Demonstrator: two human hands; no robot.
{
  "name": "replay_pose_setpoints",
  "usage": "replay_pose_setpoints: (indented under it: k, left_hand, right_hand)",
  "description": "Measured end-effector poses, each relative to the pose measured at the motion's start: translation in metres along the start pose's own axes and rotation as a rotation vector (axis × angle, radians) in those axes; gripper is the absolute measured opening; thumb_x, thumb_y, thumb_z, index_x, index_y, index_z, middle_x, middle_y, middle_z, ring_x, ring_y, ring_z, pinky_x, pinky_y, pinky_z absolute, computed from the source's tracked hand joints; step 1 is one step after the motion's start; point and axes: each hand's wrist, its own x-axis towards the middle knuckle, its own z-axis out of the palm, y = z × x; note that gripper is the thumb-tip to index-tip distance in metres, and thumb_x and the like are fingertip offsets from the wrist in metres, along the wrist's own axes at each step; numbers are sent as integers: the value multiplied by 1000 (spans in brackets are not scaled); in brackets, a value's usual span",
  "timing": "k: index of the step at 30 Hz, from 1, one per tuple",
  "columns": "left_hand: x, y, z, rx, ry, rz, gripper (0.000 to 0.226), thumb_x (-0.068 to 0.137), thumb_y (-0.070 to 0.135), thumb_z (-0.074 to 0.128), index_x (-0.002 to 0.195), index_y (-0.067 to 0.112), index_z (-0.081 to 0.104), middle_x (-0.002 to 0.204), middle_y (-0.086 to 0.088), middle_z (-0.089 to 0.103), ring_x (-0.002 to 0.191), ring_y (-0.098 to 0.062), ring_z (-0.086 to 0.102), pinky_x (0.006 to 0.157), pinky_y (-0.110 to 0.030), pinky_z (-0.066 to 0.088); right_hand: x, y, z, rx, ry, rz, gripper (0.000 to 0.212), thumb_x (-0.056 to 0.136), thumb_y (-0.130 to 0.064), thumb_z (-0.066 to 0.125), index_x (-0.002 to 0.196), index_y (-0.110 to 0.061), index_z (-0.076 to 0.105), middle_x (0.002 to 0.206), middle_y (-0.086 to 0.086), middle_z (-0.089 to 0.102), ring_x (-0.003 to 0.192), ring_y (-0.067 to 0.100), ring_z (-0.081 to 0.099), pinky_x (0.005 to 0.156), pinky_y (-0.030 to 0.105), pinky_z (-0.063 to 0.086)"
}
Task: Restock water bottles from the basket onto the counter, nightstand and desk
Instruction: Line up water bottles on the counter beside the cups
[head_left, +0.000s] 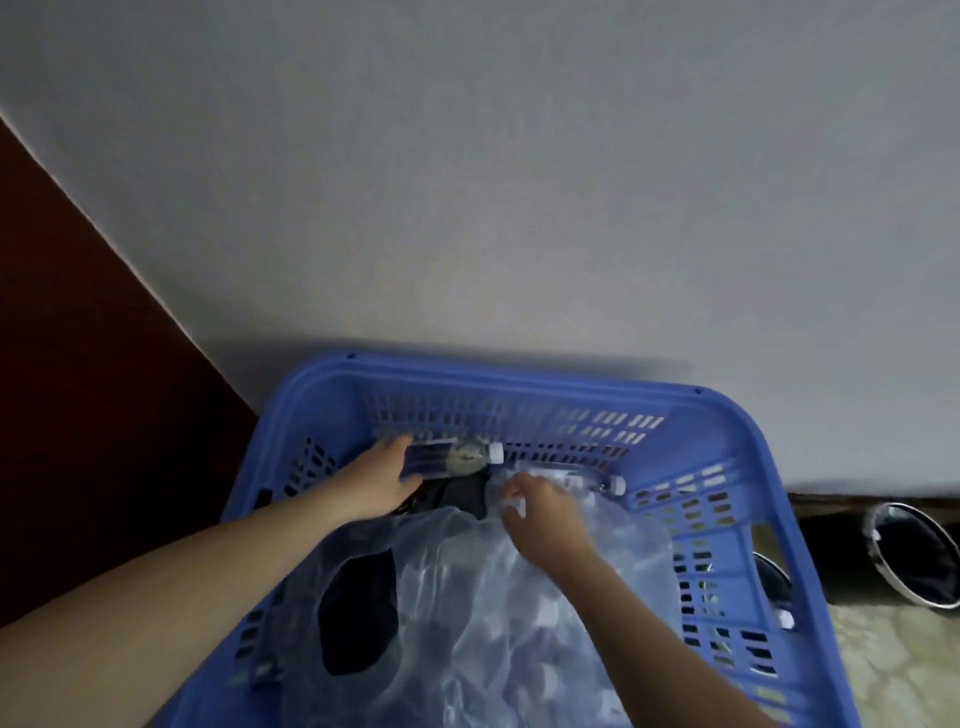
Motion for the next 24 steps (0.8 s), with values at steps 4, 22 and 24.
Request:
replay_pose_setpoints:
  k: [4,22,24]
  left_hand:
    - [36,-9,13,95,34,49,63,97,31,56,148,9,28,149,-13,36,128,-27,46,99,-29,38]
    - [97,-21,74,687,313,39,75,78,37,78,134,16,32,133,-9,45,124,-30,46,96,-40,40]
    - [97,-20,71,690,331,45,67,80,34,76,130,17,36,129,-9,48,120,-31,49,93,-40,41]
  right_hand:
    - [35,-2,22,-138,-66,-88,22,91,-16,50,103,-17,69,109,16,66,104,35,62,82,36,49]
    - [76,10,124,-873,-759,-64,65,99,-32,43,155,-16,15,161,7,17,148,29,14,120,41,11]
    - [74,10,131,-939,-773,-34,66,101,-36,37,156,-16,7,163,7,10,149,29,9,120,41,8]
